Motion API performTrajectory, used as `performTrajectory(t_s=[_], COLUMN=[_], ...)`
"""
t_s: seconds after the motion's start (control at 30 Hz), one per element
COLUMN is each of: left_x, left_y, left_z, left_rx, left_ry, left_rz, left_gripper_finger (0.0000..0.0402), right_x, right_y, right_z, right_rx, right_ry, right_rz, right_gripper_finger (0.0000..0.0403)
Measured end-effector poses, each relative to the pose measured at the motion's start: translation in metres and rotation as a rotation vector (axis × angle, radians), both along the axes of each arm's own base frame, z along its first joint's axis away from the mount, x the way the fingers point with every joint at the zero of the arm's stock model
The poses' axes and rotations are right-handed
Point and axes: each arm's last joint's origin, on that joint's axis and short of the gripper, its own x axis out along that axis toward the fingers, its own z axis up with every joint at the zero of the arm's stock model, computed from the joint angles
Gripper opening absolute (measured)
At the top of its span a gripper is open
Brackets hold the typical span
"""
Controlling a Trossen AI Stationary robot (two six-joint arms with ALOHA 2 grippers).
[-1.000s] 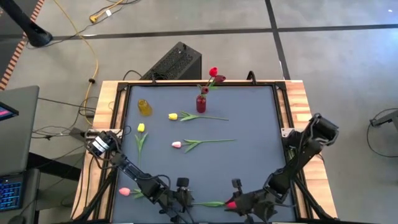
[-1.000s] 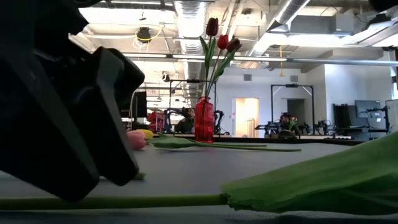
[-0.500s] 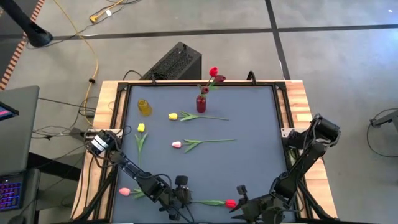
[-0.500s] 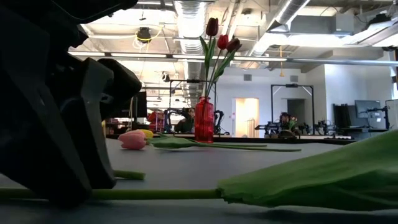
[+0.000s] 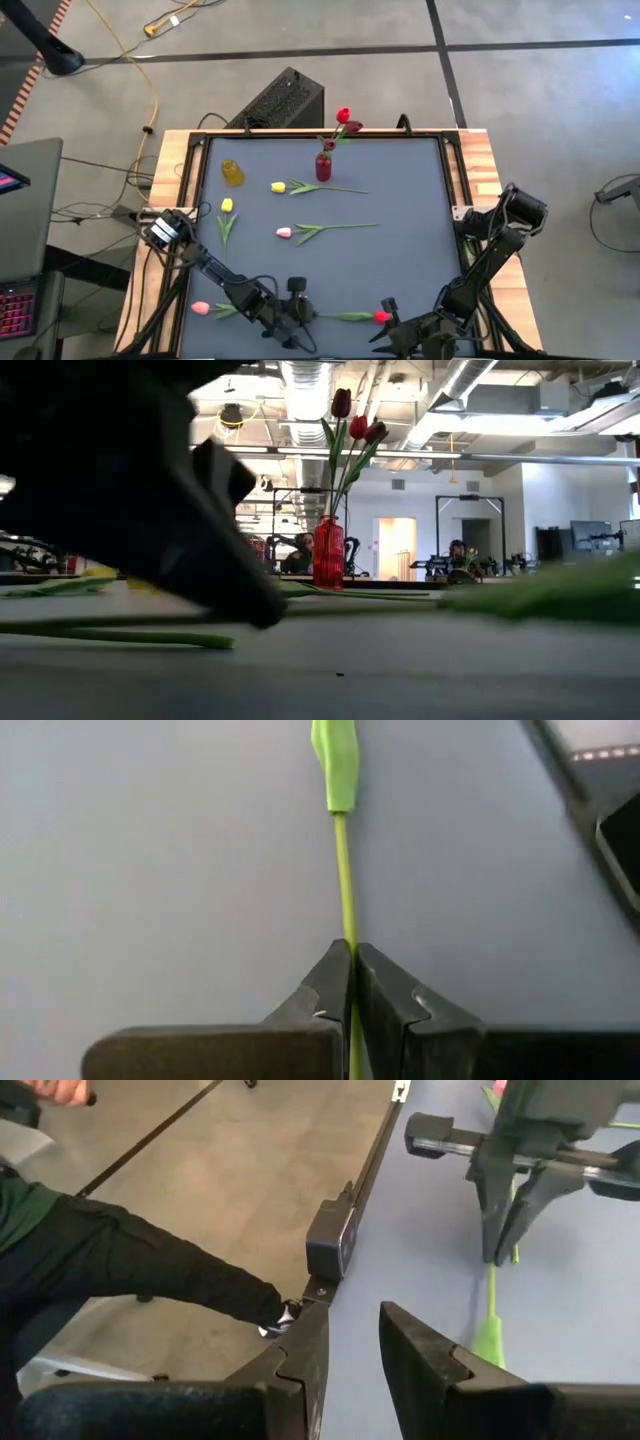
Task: Sort flowers into vase by color
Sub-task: Put the red flower into the red flower vase
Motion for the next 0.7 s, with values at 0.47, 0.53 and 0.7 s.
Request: performTrajectory(t_s=[0.47, 0.53, 0.7], left_x=[0.029, 0.035, 0.035], left_y=[0.016, 0.020, 0.034], left_z=[0.026, 0.032, 0.041], left_rx=[0.119, 0.144, 0.241], left_ry=[0.056, 0.061, 0.076], left_rz=[0.008, 0.013, 0.144], left_gripper_finger=[0.0000, 0.0000, 0.0000], right_x=[0.000, 0.000, -0.005], right_y=[0.000, 0.000, 0.004], right_z=[0.000, 0.000, 0.000], right_rx=[0.002, 0.003, 0.024], right_ry=[0.001, 0.001, 0.007], right_rz=[-0.001, -0.001, 0.004], right_gripper_finger=[0.0118, 0.0118, 0.0118])
